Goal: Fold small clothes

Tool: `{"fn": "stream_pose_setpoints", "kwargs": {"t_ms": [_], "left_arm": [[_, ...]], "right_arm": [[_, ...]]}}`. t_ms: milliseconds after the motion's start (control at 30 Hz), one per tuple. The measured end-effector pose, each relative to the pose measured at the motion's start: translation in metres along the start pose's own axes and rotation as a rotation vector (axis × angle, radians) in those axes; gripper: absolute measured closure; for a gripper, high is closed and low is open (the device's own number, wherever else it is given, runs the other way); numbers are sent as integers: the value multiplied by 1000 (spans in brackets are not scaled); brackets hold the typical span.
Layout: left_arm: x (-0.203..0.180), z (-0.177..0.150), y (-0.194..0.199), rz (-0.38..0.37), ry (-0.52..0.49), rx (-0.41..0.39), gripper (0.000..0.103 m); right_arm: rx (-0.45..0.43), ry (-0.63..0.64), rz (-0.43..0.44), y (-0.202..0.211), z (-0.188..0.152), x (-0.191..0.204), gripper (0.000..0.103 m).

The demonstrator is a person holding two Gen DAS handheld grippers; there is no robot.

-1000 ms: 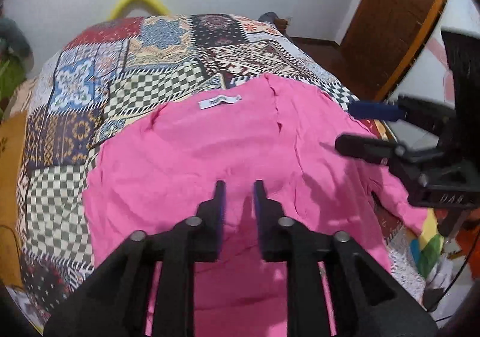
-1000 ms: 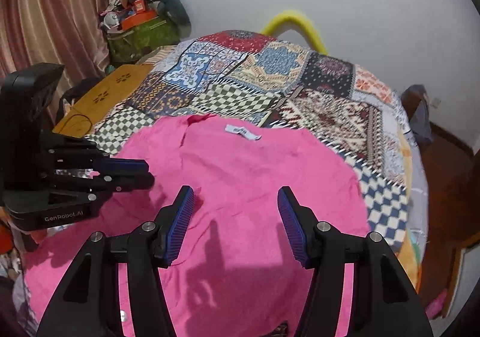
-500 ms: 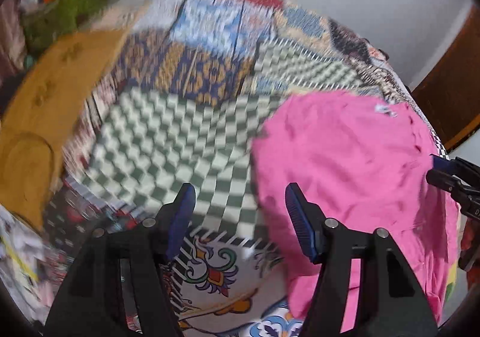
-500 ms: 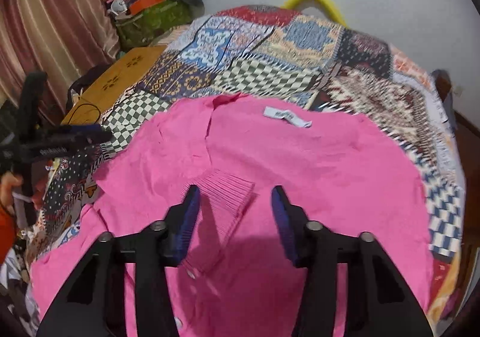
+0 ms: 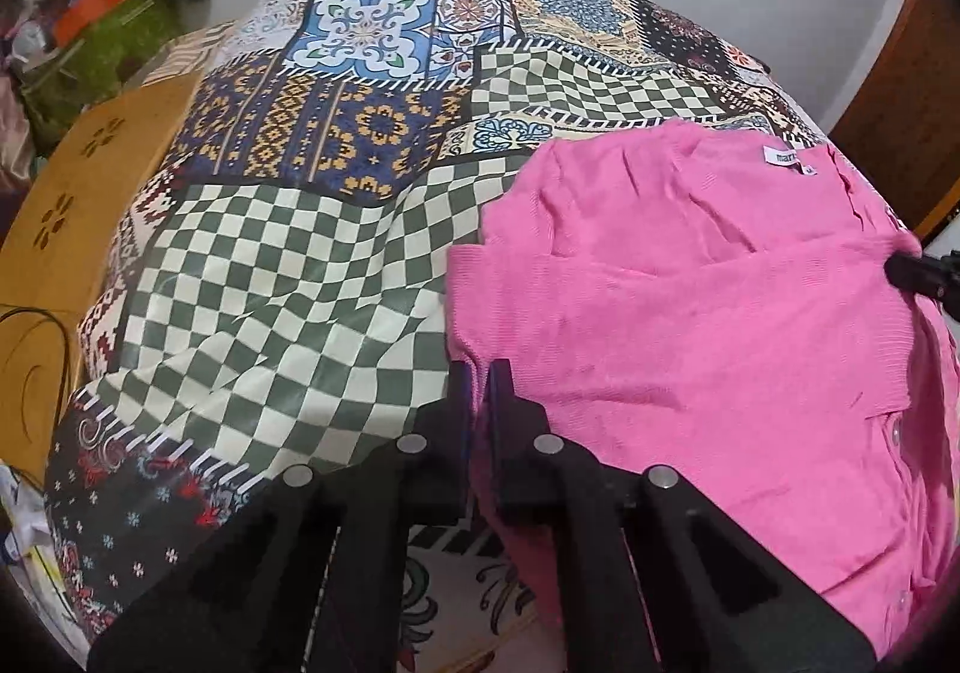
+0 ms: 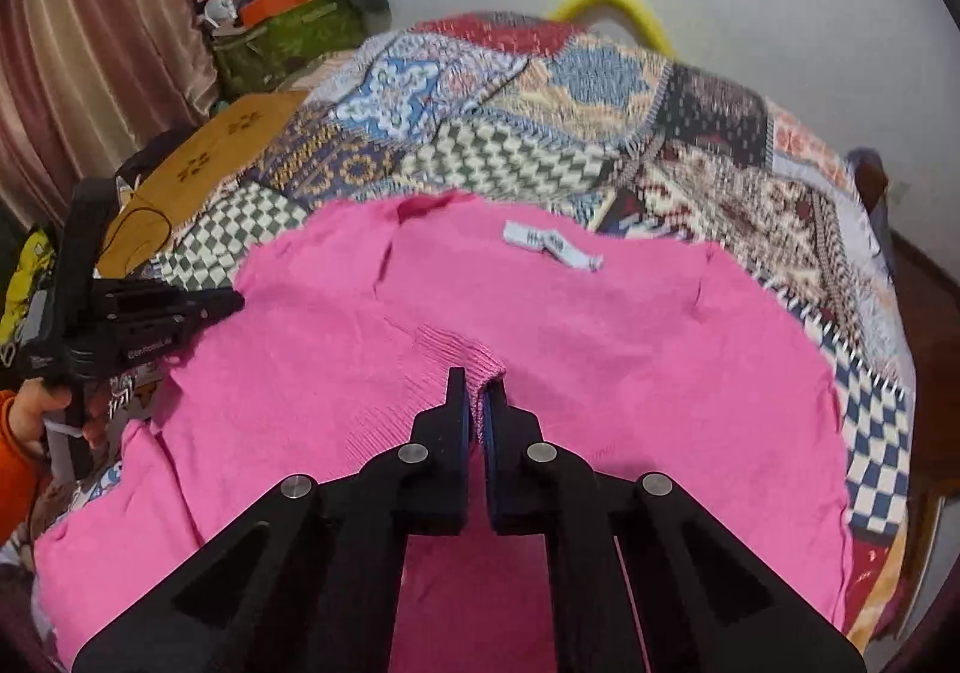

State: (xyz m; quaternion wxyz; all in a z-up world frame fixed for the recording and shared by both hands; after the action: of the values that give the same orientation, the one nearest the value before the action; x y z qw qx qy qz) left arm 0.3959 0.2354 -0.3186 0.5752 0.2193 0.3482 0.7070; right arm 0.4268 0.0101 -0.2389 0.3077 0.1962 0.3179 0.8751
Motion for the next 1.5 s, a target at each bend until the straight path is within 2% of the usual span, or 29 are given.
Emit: {"fn": "stream_pose_setpoints", "kwargs": {"t_ms": [133,233,300,533,667,833,933,1167,1267,1433,1467,1500], "left_arm": [[1,1,20,-11,-4,10,96],[0,7,42,-11,14,-1,95],[-4,13,57,-11,17,-18,88],[-40,26,109,-23,-27,-91,66],[-66,25,130,-39,-47,-131,53],[-98,10,139,-84,-50,-112,53],[-112,-3,137,-103,-42,-92,51],[-123,-35,118,-88,-61,-20,51],[-120,-44,108,-83,-39,17,51],[-118,-48,105,-73,-40,24,51],[-117,-48,104,-73,-41,24,51],[-117,-48,104,-71,-43,24,51]], "right_arm": [[6,15,5,13,-1,3,96],[-16,7,-8,35,5,-2,84],[-45,8,-33,55,9,-7,74],[-117,-22,-108,126,2,-35,64],[-136,-64,-147,162,-18,-58,61],[-112,-102,-210,187,-61,-83,61],[-83,-128,-241,194,-92,-98,59],[25,-211,-325,184,-162,-141,58],[69,-265,-343,166,-177,-160,58],[61,-321,-320,150,-177,-173,57],[62,-303,-326,147,-174,-172,61],[67,-284,-337,145,-174,-171,71]]}}
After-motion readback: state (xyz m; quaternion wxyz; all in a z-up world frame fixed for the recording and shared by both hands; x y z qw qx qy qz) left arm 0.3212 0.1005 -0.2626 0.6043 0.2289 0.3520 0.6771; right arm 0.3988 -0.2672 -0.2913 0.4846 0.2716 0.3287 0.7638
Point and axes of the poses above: each gripper's, at about its wrist camera, not at the fingertips, and y roughly against the way its jaws point, x to its left, z to its top, the point moved 5 cm from there along -y, roughly the way its jaws point, and after that the axes turned 12 degrees about -x, right-handed, at the moved point
